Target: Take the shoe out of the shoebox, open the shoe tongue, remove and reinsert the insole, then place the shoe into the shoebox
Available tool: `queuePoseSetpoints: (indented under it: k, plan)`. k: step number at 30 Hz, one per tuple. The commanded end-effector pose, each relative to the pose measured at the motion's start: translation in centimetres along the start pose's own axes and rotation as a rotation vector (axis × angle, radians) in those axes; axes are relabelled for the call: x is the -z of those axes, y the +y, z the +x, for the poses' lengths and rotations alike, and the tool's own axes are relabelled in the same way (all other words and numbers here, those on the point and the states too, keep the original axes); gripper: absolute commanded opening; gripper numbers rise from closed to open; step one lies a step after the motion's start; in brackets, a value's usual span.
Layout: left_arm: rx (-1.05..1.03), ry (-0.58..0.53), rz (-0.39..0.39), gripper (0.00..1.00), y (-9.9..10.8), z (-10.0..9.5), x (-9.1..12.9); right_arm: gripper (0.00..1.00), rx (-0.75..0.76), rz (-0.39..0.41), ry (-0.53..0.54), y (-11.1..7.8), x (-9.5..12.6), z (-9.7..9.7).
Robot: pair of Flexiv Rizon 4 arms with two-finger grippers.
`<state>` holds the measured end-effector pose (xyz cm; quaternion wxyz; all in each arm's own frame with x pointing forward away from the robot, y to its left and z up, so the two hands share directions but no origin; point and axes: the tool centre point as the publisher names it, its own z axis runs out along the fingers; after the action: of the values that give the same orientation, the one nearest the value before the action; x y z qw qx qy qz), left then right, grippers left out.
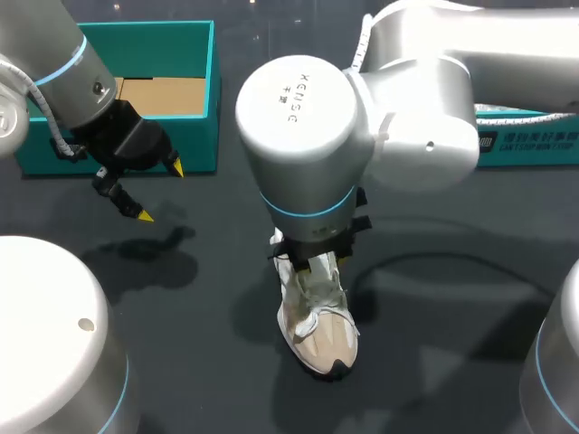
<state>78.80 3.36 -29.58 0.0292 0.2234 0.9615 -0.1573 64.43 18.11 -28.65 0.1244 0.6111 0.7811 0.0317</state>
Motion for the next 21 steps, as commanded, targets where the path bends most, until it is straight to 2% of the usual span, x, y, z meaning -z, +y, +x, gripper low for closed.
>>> queuePoseSetpoints:
  k: [1, 7, 12, 21]
  plan:
    - [-0.001, -0.001, -0.002, 1.00, 0.0, 0.1, 0.1, 0.46, 0.004, 0.015, 0.032, 0.2, -1.7, -0.2]
    - [-0.001, -0.001, -0.002, 1.00, 0.0, 0.1, 0.1, 0.38, 0.011, 0.029, 0.059, 0.8, -3.5, 0.0]
    - [-0.001, -0.001, -0.002, 1.00, 0.0, 0.1, 0.1, 0.36, 0.015, 0.039, 0.068, 1.6, -4.5, 0.1]
    - [-0.001, -0.001, -0.002, 1.00, 0.0, 0.1, 0.1, 0.33, 0.019, 0.022, 0.064, 1.8, -4.4, 0.7]
